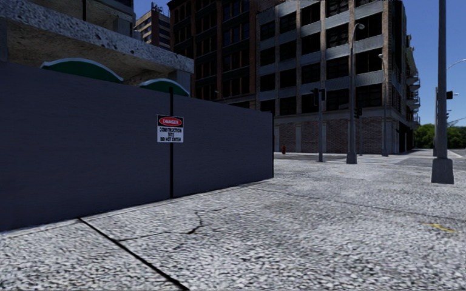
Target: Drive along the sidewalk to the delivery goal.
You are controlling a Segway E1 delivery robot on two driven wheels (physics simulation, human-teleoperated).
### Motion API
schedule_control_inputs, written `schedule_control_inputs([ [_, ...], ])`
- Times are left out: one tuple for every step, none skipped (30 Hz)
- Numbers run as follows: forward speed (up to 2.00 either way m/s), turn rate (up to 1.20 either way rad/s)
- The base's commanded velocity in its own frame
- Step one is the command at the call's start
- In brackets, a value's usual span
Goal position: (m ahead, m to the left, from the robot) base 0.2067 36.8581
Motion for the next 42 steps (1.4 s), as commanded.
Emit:
schedule_control_inputs([
  [0.00,0.63],
  [0.00,0.63],
  [0.00,0.63],
  [0.00,0.63],
  [0.00,0.64],
  [0.00,0.64],
  [0.00,0.64],
  [0.00,0.64],
  [0.00,0.64],
  [0.00,0.64],
  [0.00,0.64],
  [0.00,0.64],
  [0.00,0.64],
  [0.00,0.64],
  [0.00,0.64],
  [0.00,0.64],
  [0.00,0.64],
  [0.00,0.64],
  [0.00,0.64],
  [0.00,0.64],
  [0.00,0.64],
  [0.00,0.64],
  [0.00,0.64],
  [0.00,0.65],
  [0.00,0.65],
  [0.00,0.72],
  [0.00,0.81],
  [0.00,0.81],
  [0.00,0.83],
  [0.00,0.84],
  [0.00,0.84],
  [0.00,0.84],
  [0.00,0.84],
  [0.00,0.84],
  [0.00,0.84],
  [0.00,0.84],
  [0.00,0.84],
  [0.00,0.84],
  [0.00,0.84],
  [0.00,0.84],
  [0.00,0.84],
  [0.01,0.84],
])
